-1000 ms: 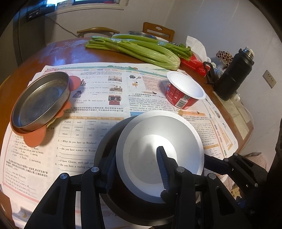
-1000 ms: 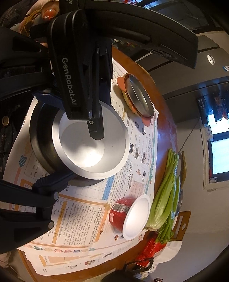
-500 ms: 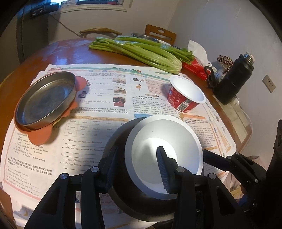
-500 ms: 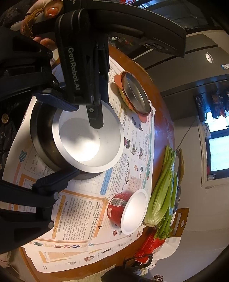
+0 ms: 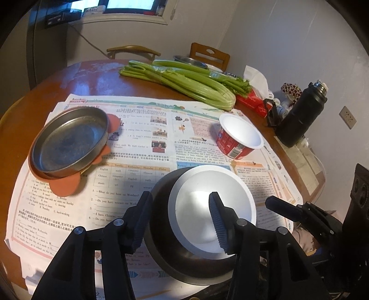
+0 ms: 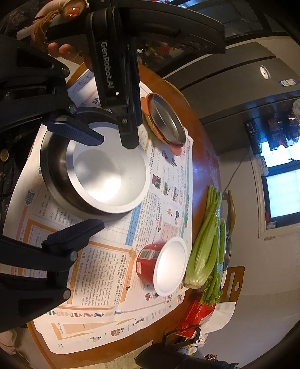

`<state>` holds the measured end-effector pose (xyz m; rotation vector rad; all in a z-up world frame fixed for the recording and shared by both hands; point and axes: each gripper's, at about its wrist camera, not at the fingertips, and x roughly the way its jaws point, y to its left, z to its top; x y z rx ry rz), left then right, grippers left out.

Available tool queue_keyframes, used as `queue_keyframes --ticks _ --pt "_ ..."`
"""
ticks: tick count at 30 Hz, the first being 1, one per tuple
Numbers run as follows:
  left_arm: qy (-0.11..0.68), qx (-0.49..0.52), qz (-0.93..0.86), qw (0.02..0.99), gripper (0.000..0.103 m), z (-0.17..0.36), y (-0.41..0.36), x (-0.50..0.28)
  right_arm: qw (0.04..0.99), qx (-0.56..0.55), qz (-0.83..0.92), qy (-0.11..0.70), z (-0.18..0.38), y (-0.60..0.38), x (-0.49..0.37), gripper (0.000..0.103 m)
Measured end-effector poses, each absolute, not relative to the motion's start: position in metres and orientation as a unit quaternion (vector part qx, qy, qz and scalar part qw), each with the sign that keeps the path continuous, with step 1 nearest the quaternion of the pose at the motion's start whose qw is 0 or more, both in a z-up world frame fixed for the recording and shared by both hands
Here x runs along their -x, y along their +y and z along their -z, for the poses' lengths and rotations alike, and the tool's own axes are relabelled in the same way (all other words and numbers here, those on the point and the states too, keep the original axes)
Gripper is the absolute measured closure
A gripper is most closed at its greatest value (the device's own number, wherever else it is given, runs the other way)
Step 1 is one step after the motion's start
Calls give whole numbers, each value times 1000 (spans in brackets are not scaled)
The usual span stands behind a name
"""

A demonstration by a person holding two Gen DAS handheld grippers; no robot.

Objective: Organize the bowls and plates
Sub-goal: 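Open the left tool to release the white bowl, then grasp the second white bowl with the left tool and lift it over the steel bowl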

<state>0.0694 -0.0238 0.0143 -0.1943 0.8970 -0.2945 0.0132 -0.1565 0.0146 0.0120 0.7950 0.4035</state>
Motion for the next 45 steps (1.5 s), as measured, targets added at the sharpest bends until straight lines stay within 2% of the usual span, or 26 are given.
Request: queue_keyframes --ticks 23,35,45 --pt "405 41 201 891 45 -57 -79 -132 925 -65 -121 353 -44 -217 -52 36" --pt "440 18 213 872 44 -42 -109 -188 928 -80 -81 354 -41 -246 -96 36" --pt "478 17 220 850 44 -18 -132 -224 909 -105 -71 396 -7 -268 -146 36"
